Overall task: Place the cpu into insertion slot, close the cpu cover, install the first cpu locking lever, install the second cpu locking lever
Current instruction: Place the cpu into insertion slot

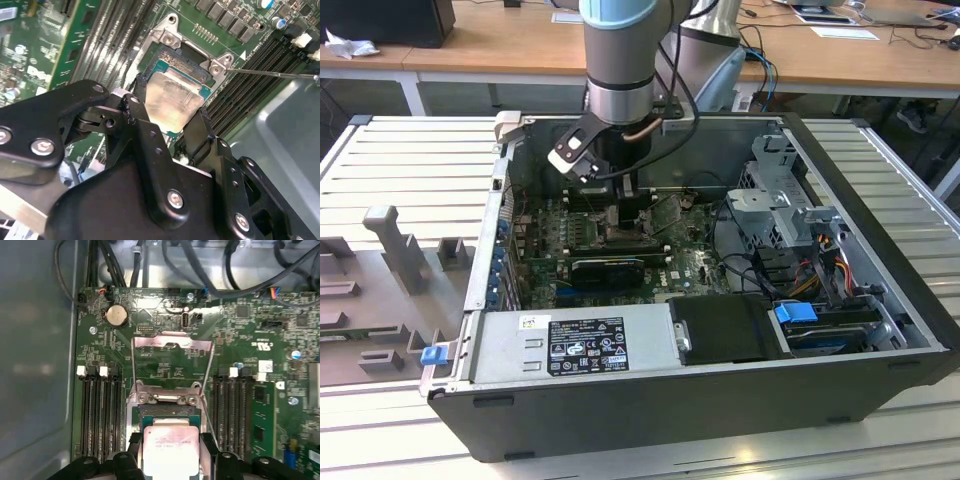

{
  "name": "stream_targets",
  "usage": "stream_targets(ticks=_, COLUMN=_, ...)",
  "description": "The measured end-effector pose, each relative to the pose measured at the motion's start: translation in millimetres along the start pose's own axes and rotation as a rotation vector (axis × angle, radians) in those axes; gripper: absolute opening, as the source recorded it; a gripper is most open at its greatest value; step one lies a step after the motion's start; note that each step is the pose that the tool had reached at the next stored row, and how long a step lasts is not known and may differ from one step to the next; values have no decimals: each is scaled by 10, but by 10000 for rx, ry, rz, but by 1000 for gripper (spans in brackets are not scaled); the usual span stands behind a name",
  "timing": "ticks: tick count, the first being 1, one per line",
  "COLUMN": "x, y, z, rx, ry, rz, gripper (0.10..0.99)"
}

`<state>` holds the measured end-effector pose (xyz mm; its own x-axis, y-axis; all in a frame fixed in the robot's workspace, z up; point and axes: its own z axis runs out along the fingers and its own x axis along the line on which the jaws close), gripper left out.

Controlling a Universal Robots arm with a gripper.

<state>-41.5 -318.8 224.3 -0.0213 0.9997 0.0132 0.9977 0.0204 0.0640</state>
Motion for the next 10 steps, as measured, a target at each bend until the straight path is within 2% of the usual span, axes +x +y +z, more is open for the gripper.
stream_targets(ticks=4, x=36, y=-12, z=143, rx=1, ry=-10, rz=170, gripper=541)
stream_targets(ticks=10, x=35, y=-17, z=209, rx=1, ry=-29, rz=242, gripper=541)
